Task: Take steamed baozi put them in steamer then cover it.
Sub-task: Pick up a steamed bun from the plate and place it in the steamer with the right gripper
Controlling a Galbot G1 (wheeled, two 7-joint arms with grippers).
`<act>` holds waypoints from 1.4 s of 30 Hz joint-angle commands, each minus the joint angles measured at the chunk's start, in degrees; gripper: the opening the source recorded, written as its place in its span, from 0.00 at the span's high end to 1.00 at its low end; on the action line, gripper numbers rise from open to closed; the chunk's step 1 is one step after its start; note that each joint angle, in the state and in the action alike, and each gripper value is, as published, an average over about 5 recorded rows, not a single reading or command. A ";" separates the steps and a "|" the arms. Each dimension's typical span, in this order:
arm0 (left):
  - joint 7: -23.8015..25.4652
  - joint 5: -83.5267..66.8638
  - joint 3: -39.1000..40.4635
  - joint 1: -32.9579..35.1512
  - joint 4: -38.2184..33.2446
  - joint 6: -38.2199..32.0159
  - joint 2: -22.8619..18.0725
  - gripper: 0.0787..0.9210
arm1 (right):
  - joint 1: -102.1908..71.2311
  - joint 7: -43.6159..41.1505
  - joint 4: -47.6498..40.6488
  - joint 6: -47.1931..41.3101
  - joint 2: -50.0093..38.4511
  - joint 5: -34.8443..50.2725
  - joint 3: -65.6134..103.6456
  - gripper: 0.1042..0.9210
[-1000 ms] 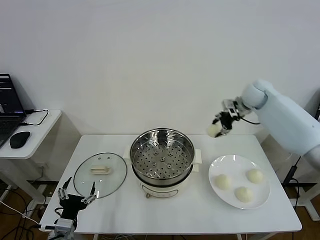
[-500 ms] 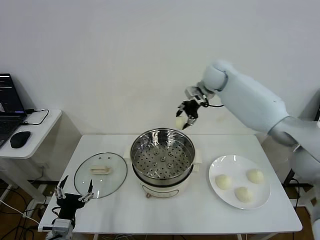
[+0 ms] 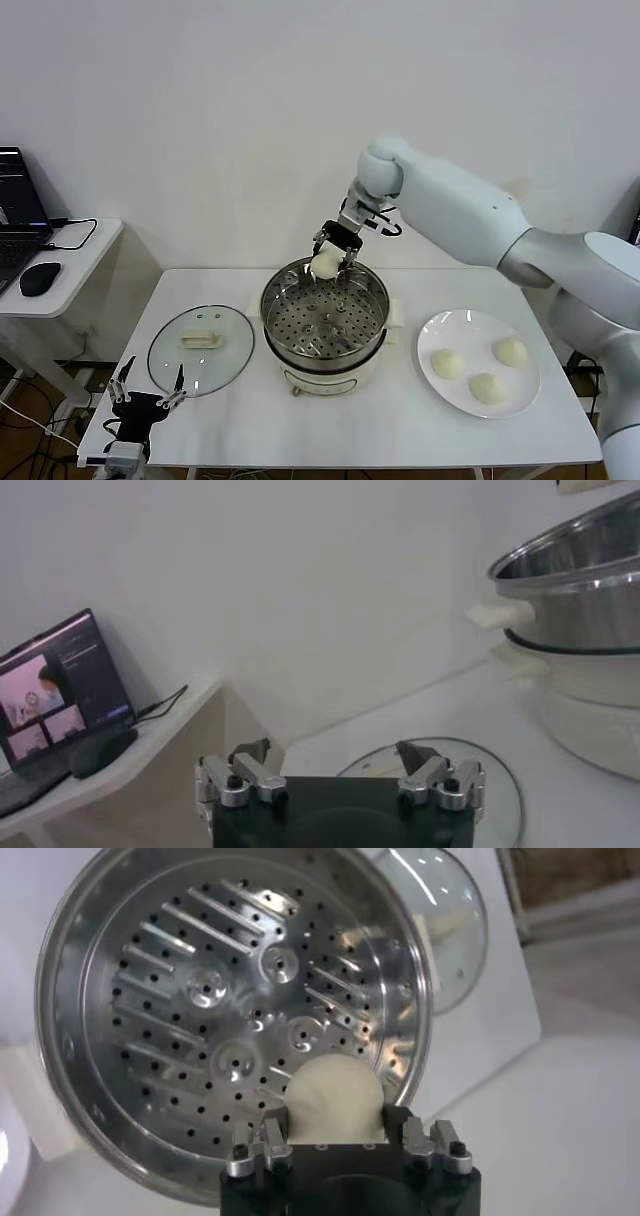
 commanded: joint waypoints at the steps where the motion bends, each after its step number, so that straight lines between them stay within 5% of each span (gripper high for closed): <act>1: 0.04 0.56 0.34 -0.27 0.41 -0.04 -0.28 0.12 | -0.13 3.65 0.05 8.73 1.10 -5.64 -2.68 0.41; 37: 0.20 -0.40 1.02 -0.47 1.31 0.13 -0.97 0.12 | -8.23 7.32 -5.98 3.49 3.86 -15.49 2.61 0.41; 42: 0.21 -0.40 1.14 -0.40 1.32 0.14 -1.05 0.12 | -8.09 7.32 -5.71 2.41 3.94 -15.34 2.76 0.30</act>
